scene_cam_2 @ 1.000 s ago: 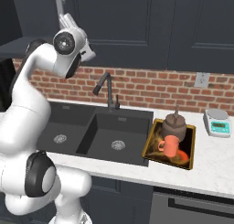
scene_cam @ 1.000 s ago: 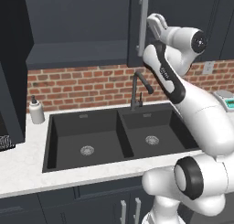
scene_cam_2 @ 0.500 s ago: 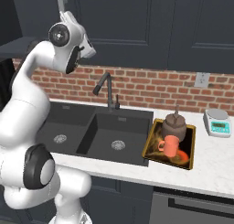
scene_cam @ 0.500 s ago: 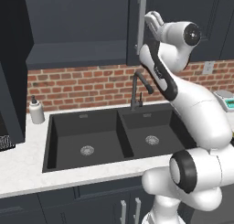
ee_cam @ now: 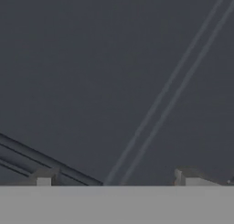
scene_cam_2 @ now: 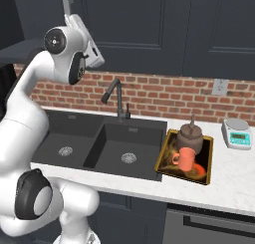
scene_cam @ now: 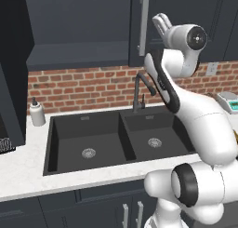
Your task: Pick the kettle from the counter and place it on the tray. Then pick the mug from the cabinet and place it on the tray. Then close the cabinet doors.
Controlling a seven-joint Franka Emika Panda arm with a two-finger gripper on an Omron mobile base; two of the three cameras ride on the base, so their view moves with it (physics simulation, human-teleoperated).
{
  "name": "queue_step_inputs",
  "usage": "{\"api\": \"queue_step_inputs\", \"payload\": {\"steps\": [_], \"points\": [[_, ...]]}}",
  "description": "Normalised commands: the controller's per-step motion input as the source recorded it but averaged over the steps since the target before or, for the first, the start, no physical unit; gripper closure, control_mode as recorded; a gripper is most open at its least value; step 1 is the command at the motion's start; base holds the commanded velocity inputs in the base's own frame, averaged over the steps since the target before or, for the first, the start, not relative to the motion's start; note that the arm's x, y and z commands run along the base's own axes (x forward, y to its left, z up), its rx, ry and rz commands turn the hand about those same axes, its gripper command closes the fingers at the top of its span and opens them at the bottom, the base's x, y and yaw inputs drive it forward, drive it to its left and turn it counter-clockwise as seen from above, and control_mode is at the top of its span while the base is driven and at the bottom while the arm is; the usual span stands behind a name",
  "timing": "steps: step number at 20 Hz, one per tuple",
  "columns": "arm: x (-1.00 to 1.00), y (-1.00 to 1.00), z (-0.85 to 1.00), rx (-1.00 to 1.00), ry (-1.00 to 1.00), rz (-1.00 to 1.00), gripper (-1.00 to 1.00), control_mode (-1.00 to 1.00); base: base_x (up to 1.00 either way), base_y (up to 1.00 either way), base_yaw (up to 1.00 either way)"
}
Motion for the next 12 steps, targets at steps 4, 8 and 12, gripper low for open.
{"api": "queue_step_inputs", "payload": {"steps": [4, 8, 12], "points": [[-0.62, -0.25, 0.00, 0.00, 0.00, -0.05, -1.00, -1.00, 0.00, 0.00, 0.00], [-0.86, -0.04, 0.07, 0.00, 0.00, 0.00, -1.00, -1.00, 0.00, 0.00, 0.00], [-0.99, 0.00, 0.08, -0.09, -0.01, 0.07, -1.00, -1.00, 0.00, 0.00, 0.00]]}}
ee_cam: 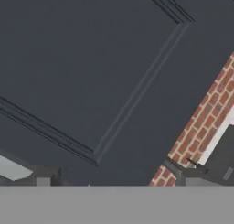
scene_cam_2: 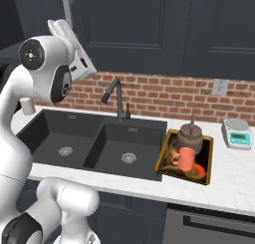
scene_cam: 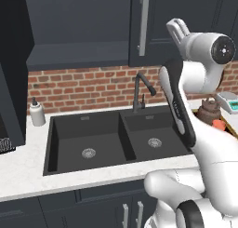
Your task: Pick the kettle from the counter and place it on the tray. Then pick the mug from the cabinet and place it on the tray. Then close the cabinet doors.
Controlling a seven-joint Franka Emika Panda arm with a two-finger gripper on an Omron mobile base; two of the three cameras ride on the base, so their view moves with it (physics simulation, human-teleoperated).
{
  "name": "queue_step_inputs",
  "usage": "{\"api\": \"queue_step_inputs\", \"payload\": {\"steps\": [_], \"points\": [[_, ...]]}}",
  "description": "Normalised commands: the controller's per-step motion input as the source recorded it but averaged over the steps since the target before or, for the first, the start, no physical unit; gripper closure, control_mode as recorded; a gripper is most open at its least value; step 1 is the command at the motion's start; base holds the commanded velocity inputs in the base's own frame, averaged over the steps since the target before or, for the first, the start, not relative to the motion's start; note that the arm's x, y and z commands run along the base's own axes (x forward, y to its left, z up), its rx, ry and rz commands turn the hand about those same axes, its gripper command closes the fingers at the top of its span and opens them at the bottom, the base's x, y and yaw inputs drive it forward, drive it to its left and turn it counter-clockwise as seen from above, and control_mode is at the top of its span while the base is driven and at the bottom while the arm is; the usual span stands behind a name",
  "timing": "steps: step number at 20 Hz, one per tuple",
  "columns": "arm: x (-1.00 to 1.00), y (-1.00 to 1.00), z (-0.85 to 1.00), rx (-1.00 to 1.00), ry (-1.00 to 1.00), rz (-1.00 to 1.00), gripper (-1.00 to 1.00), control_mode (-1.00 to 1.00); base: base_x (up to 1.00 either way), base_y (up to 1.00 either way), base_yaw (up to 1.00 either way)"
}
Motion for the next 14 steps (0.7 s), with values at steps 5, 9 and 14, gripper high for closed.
{"api": "queue_step_inputs", "payload": {"steps": [5, 9, 14], "points": [[-0.94, 0.00, 0.07, -0.23, 0.00, 0.14, -1.00, -1.00, 0.00, 0.00, 0.00], [-0.89, 0.00, 0.00, -0.35, 0.00, 0.11, -1.00, -1.00, 0.00, 0.00, 0.00], [-0.82, 0.07, 0.01, -0.42, 0.00, 0.09, -1.00, -1.00, 0.00, 0.00, 0.00]]}}
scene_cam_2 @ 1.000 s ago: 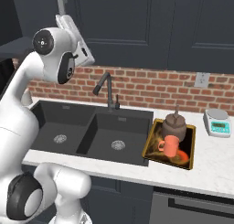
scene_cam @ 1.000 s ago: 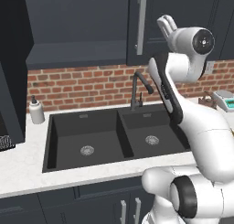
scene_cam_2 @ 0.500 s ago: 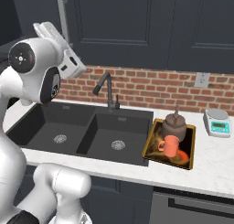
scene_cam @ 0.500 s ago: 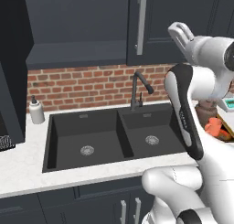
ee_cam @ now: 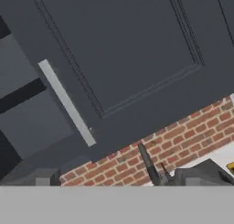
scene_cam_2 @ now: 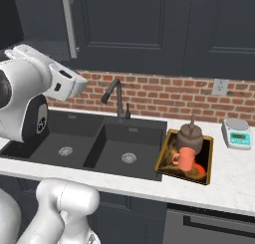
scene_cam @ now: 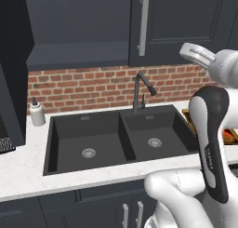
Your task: Pick the kettle from the counter and place it on the tray. Then pick the mug from the cabinet and place it on the tray. Then close the cabinet doors.
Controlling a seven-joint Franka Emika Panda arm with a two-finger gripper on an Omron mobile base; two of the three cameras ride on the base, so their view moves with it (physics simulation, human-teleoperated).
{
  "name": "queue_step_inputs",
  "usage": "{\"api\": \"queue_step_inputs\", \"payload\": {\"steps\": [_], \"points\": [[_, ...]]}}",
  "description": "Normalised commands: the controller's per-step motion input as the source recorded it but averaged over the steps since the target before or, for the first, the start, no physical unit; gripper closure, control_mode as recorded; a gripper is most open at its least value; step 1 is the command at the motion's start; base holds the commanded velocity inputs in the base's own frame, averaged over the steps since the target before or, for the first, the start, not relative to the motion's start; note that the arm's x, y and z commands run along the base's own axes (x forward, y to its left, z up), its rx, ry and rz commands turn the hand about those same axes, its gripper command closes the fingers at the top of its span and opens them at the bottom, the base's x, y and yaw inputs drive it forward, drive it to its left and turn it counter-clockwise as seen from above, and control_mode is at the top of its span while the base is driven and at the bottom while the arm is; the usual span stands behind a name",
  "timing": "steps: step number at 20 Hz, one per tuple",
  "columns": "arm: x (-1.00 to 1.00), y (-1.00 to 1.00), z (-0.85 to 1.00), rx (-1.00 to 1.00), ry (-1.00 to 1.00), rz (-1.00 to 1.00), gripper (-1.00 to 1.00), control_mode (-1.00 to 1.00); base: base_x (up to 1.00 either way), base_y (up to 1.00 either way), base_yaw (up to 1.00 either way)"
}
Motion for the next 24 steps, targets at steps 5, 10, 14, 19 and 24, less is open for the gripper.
{"api": "queue_step_inputs", "payload": {"steps": [5, 10, 14, 19, 24], "points": [[-0.57, 0.21, 0.00, -0.58, 0.00, 0.04, -1.00, -1.00, 0.00, 0.00, 0.00], [-0.13, 0.38, -0.13, -0.82, 0.08, 0.00, -1.00, -1.00, 0.00, 0.00, 0.00], [0.03, 0.51, -0.34, -0.88, 0.11, 0.12, -1.00, -1.00, 0.00, 0.00, 0.00], [0.09, 0.53, -0.28, -0.80, 0.10, 0.15, -1.00, -1.00, 0.00, 0.00, 0.00], [-0.04, 0.32, -0.13, -0.66, 0.00, 0.20, -1.00, -1.00, 0.00, 0.00, 0.00]]}}
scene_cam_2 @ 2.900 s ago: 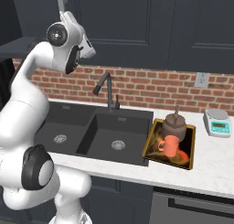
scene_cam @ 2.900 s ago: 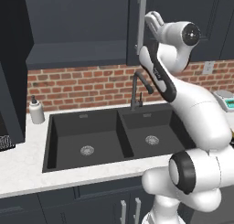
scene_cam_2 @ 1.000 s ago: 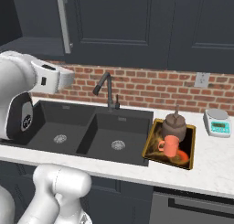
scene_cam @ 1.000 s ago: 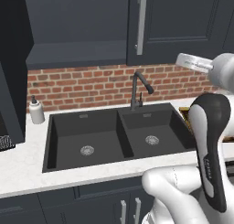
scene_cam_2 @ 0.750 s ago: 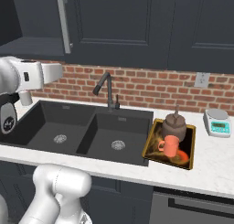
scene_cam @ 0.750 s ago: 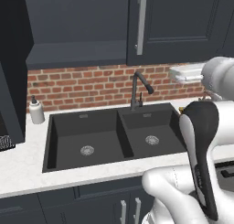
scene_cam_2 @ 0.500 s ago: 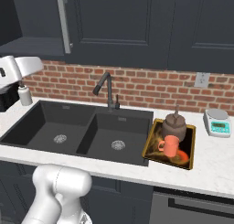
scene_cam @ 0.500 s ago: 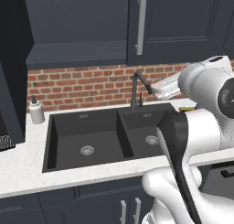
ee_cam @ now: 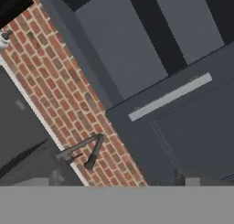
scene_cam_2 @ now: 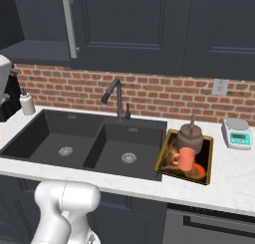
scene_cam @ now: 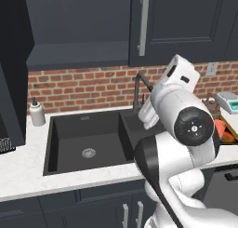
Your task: Pick the kettle from the counter and place it on the tray. Then pick the mug from the cabinet and place it on the tray. Then close the cabinet doors.
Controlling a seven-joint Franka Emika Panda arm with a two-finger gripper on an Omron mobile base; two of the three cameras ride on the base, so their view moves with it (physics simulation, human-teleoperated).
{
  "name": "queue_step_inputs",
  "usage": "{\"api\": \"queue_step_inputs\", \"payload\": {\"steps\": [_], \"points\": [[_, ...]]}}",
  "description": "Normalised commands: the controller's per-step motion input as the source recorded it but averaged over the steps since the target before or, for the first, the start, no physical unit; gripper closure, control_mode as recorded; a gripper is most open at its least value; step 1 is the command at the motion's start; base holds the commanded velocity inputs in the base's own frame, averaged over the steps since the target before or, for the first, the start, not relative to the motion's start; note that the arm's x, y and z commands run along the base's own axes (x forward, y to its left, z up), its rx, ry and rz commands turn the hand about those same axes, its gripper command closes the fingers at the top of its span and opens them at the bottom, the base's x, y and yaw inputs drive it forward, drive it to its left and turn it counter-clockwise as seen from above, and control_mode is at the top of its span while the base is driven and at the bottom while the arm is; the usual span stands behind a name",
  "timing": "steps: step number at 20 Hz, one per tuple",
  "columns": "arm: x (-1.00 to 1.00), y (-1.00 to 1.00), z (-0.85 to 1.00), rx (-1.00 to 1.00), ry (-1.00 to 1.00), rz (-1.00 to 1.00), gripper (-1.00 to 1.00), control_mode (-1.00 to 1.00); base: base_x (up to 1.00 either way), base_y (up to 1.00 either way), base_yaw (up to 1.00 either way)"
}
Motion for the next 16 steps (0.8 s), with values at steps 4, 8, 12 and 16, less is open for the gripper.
{"api": "queue_step_inputs", "payload": {"steps": [4, 8, 12, 16], "points": [[-0.10, 0.13, -0.06, -0.50, 0.00, 0.20, -1.00, -1.00, 0.00, 0.00, 0.00], [-0.12, 0.03, -0.05, -0.39, 0.00, 0.20, -1.00, -1.00, 0.00, 0.00, 0.00], [-0.18, 0.00, -0.15, -0.25, 0.00, 0.25, -1.00, -1.00, 0.00, 0.00, 0.00], [-0.17, 0.17, -0.10, -0.26, 0.00, 0.24, -1.00, -1.00, 0.00, 0.00, 0.00]]}}
